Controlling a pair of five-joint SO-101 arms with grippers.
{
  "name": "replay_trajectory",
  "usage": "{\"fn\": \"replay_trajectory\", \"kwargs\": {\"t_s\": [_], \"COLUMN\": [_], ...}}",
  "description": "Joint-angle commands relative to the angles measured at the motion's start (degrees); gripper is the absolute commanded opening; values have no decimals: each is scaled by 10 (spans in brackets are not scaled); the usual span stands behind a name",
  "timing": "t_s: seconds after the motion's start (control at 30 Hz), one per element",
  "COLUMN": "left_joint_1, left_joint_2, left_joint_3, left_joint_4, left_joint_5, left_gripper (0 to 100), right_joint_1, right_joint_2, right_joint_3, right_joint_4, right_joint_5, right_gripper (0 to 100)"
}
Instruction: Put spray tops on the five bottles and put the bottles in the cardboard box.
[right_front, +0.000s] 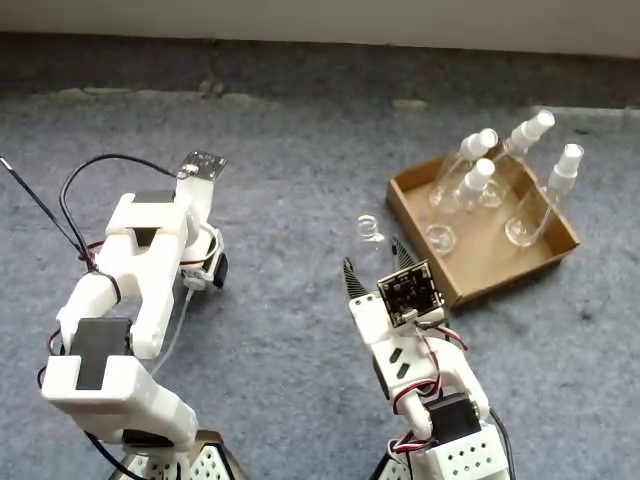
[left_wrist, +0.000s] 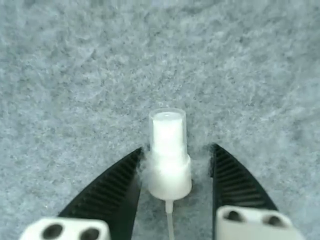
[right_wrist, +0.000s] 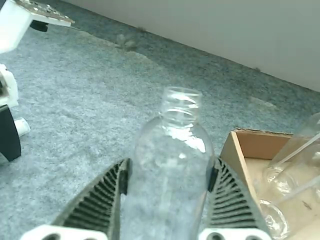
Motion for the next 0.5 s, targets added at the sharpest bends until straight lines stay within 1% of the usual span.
{"fn": "replay_trajectory", "kwargs": {"t_s": [0.0,0.07,0.17,0.33,0.47], "left_joint_1": [-15,-23,-31,-21,-10], "left_joint_2": [-3,-3,-3,-3,-3], "left_joint_3": [-24,-27,-27,-27,-23], "left_joint_4": [-3,-3,-3,-6,-3], "left_joint_5": [-6,-6,-5,-5,-5], "left_gripper": [75,0,36,3,4], "right_joint_1": [3,3,3,3,3], "right_joint_2": [-12,-12,-12,-12,-12], "right_joint_3": [67,67,67,67,67], "right_joint_4": [0,0,0,0,-1], "right_joint_5": [0,0,0,0,-1], "right_gripper": [84,84,84,84,84]}}
